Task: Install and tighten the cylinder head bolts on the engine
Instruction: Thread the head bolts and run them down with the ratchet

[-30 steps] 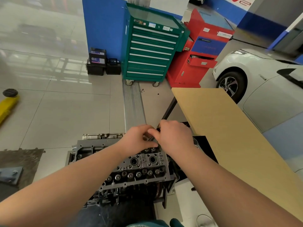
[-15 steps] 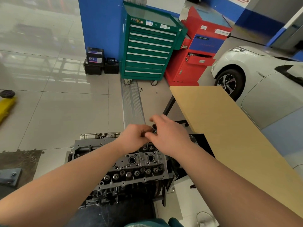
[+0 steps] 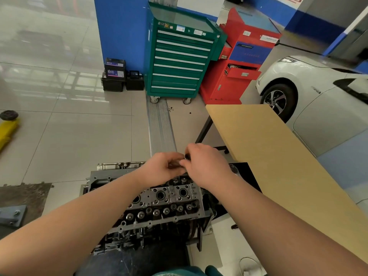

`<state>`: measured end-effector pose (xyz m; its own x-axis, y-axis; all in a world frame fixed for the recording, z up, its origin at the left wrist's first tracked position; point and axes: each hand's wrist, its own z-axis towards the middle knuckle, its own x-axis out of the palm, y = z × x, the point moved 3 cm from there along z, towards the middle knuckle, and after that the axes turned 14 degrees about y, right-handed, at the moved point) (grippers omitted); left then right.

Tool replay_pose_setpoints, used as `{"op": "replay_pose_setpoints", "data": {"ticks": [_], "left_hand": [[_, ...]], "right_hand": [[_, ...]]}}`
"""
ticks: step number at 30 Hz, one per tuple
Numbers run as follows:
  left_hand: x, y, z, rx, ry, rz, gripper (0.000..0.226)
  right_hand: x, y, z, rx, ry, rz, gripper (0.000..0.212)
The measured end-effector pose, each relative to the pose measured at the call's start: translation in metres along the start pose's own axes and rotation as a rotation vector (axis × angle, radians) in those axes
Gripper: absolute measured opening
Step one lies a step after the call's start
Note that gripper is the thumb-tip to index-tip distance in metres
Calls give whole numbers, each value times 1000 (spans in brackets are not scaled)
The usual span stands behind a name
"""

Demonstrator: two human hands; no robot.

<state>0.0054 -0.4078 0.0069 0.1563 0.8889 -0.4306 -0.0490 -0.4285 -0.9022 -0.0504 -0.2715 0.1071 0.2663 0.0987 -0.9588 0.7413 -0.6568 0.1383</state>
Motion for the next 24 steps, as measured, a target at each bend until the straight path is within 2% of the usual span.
{"op": "replay_pose_setpoints", "data": {"ticks": [2, 4, 7, 9, 12, 14, 17, 19, 20, 22, 24], "left_hand": [[2, 0, -2, -22, -55, 7, 23], [3, 4, -2, -51, -137, 27, 25], [4, 6, -3, -55, -141, -56, 32], [5, 7, -5, -47, -85, -95, 33], [8, 3, -6, -51, -55, -57, 31], [7, 1, -5, -42, -112, -10, 27], [4, 2, -4, -53, -94, -24, 20], [4, 3, -4, -61, -25, -88, 24], [4, 2, -5, -57, -17, -94, 26], [4, 0, -6, -40, -65, -42, 28], [4, -2, -7, -39, -115, 24, 34]], "right_hand": [[-2, 0, 4, 136, -14, -93, 50], [-2, 0, 4, 121, -10, -106, 54], [-3, 2, -2, -65, 33, -24, 32], [-2, -1, -2, -34, 32, -14, 20], [-3, -2, 3, 156, 19, -117, 51], [-1, -3, 3, 121, 13, -110, 58], [-3, -2, -4, -60, 37, 20, 37], [-1, -4, -4, -55, 31, 8, 22], [-1, -4, -2, -3, 14, -24, 23], [-1, -3, 2, 105, 3, -107, 46], [1, -2, 3, 84, -2, -127, 58]]}}
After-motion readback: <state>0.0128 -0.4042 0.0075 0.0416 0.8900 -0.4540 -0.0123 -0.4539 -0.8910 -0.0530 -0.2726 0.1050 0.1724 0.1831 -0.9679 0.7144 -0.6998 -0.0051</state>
